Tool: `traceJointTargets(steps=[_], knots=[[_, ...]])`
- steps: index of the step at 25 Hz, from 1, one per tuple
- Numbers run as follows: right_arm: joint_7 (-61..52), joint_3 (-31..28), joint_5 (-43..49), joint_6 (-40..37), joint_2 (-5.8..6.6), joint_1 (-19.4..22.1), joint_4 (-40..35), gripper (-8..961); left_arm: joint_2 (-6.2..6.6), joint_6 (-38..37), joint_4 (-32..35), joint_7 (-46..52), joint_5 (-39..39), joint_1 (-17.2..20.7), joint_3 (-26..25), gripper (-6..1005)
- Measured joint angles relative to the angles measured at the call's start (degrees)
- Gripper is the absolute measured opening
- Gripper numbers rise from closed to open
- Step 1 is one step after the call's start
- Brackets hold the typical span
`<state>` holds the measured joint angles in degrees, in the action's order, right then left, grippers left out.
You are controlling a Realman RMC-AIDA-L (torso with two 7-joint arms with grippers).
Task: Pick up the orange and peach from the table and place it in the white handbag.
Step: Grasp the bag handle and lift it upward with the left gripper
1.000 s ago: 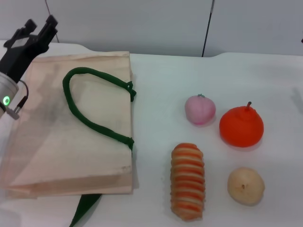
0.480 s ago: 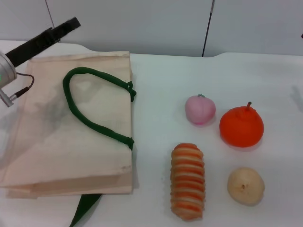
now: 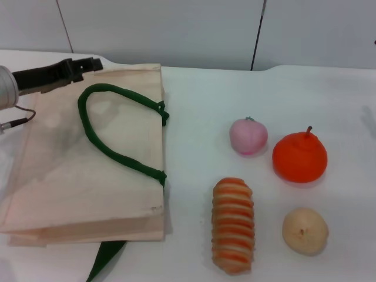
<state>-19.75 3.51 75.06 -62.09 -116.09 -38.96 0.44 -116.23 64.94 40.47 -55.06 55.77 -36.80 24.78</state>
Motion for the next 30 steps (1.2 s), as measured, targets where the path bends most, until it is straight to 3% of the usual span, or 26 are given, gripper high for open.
traceJointTargets(steps=[11,19,30], knots=[[0.0,0.0,0.0,2.1,0.08,0.2,-1.0,867,0.16,6.8,11.0,17.9,-18.2,-2.8,1.7,692],[-0.3,0.0,0.0,2.2,0.08,0.1,-1.4,866,0.39,6.3,10.7,23.1,-28.7,-5.7,2.8,690],[-0.3,0.0,0.0,2.2,0.08,-0.1,-1.2,865,0.07,-0.3,5.4,20.2,-29.4,-7.5,2.9,691]])
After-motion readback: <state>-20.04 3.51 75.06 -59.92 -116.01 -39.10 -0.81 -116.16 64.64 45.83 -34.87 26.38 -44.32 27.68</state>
